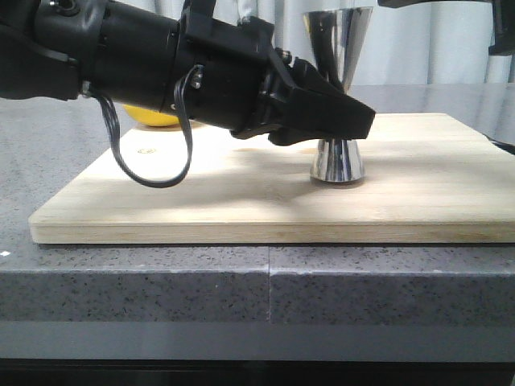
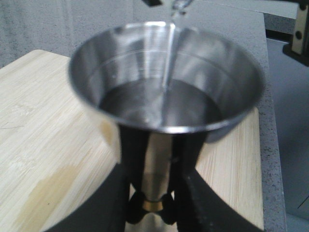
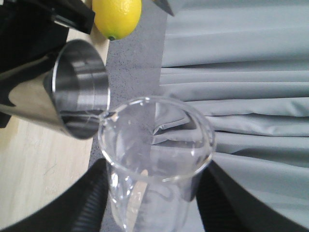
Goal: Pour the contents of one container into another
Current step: 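Pour the clear liquid from the beaker into the jigger cup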
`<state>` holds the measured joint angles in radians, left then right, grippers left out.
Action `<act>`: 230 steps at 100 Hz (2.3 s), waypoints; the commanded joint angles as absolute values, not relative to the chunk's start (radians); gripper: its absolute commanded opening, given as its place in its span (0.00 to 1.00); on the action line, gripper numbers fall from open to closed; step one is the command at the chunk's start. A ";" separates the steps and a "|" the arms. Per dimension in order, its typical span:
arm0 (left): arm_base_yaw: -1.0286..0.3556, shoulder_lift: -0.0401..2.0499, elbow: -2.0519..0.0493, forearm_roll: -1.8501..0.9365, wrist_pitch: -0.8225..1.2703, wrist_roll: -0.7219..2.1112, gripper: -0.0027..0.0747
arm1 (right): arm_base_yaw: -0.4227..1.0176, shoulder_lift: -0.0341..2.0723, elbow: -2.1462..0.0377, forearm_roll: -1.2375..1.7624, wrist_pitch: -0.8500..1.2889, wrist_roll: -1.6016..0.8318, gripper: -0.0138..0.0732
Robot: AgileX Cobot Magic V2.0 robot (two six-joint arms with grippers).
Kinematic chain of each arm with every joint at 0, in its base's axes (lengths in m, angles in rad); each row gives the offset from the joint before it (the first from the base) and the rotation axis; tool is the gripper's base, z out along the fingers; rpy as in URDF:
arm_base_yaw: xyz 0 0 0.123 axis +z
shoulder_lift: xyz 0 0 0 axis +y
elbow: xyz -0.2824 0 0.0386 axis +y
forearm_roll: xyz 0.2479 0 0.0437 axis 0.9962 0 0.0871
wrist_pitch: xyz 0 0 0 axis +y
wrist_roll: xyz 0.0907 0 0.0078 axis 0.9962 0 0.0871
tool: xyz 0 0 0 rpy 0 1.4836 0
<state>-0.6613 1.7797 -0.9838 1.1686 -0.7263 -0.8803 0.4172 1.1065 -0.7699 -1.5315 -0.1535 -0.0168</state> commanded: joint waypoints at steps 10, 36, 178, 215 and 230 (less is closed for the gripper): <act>-0.662 1.725 -1.015 1.131 -0.797 -0.894 0.01 | 0.416 1.082 -0.811 -1.547 -0.159 -0.020 0.51; -0.662 1.725 -1.015 1.132 -0.797 -0.894 0.01 | 0.416 1.082 -0.811 -1.553 -0.159 -0.020 0.51; -0.662 1.725 -1.015 1.151 -0.799 -0.913 0.01 | 0.416 1.082 -0.811 -1.614 -0.159 -0.020 0.51; -0.662 1.725 -1.015 1.151 -0.799 -0.913 0.01 | 0.416 1.082 -0.811 -1.625 -0.159 -0.020 0.51; -0.662 1.725 -1.015 1.151 -0.799 -0.913 0.01 | 0.416 1.082 -0.811 -1.630 -0.159 -0.020 0.51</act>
